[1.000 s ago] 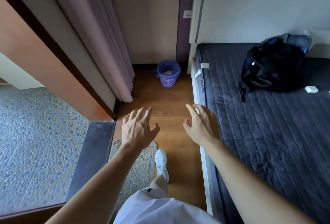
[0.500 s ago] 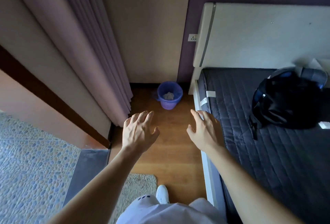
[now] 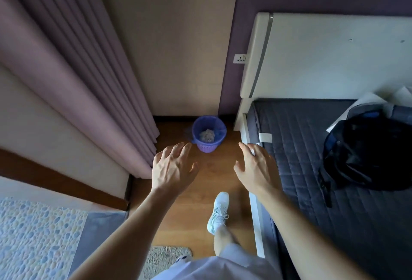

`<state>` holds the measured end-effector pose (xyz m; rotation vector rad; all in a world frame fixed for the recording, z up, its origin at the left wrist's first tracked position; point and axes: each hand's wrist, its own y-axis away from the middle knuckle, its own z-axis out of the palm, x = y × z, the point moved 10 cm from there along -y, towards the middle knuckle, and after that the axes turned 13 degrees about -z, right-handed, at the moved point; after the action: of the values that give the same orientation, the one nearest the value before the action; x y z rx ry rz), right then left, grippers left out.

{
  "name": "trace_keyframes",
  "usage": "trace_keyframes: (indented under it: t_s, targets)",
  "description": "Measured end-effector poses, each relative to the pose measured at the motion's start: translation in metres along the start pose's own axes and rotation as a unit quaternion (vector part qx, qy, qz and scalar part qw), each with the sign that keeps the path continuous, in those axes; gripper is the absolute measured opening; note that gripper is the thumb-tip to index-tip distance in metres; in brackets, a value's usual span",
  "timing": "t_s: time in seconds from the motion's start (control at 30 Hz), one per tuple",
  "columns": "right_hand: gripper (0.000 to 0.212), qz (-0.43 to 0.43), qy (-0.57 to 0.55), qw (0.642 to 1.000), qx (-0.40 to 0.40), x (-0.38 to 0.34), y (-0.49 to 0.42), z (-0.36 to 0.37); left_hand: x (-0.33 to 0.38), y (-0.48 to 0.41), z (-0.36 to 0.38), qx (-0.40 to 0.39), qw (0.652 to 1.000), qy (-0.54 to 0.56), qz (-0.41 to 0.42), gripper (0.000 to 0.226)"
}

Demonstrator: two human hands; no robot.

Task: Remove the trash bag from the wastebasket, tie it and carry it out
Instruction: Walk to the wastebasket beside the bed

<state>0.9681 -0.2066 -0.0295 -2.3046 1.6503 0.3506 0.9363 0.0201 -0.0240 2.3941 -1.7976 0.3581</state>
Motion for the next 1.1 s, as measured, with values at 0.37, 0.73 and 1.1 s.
trace_keyframes:
  t_s: [0.37,0.73,1.1]
  targets:
    - [0.058,-0.023,0.029,0.999,-0.030,0.066,-0.171,0.003,0.053,-0.172,0.027,-0.023,0.999,-0.016,-0.026,0.062]
    - [0.060,-0.064,0.038,0.997,-0.029,0.096,-0.276,0.008,0.064,-0.264,0.049,-0.012,0.998,-0.023,-0.061,0.059]
    - [0.057,-0.053,0.029,0.998,-0.027,0.100,-0.311,0.038,0.035,-0.300,0.074,-0.016,0.999,-0.018,-0.048,0.052]
